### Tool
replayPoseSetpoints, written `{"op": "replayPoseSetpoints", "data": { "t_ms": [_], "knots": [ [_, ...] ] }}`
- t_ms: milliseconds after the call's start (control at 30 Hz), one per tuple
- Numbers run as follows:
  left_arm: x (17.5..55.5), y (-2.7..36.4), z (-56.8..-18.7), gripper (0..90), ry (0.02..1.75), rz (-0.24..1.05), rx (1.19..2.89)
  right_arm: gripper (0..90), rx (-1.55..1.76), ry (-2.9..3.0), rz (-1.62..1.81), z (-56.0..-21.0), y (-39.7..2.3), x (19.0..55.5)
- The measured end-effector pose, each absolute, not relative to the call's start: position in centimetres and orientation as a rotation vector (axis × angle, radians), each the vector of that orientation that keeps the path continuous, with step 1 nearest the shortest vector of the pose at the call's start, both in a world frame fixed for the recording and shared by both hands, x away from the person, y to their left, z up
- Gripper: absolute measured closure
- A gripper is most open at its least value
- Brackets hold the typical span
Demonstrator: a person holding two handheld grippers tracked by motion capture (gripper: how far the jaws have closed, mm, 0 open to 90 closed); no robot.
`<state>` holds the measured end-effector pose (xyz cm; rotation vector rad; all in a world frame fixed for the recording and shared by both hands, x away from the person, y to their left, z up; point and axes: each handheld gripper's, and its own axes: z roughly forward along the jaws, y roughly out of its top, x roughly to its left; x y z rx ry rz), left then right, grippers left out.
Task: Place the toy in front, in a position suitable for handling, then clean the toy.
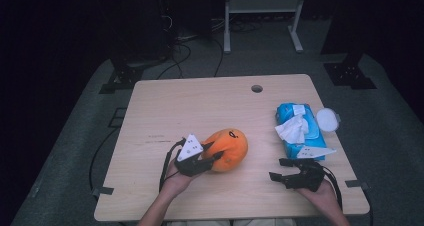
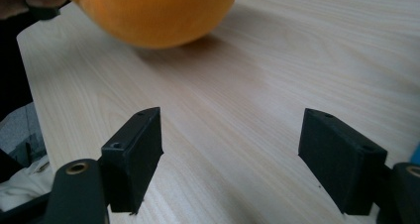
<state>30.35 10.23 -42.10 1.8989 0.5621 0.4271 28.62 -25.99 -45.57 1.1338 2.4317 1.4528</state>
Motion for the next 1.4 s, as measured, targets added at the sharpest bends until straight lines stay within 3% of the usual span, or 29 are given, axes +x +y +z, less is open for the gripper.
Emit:
{"op": "replayPoseSetpoints", "data": {
  "t_ms": [300,467,567,967,1400],
  "knots": [
    [30.6,9.3,-43.4,55.2,0.525,0.365,1.94,24.2,1.158,2.407,1.449,-45.6,-26.3,28.6],
    [30.6,9.2,-43.1,20.3,0.577,0.38,1.904,24.2,1.141,2.376,1.44,-45.2,-26.3,28.4],
    [30.7,9.3,-42.8,13.2,0.598,0.39,1.887,24.2,1.147,2.356,1.447,-45.0,-26.5,28.3],
    [31.1,9.7,-42.7,10.5,0.619,0.378,1.89,24.4,1.1,2.231,1.41,-42.3,-28.1,28.9],
    [31.1,10.2,-43.1,10.2,0.632,0.364,1.927,24.4,1.141,2.069,1.269,-39.2,-31.7,33.5]
  ]
}}
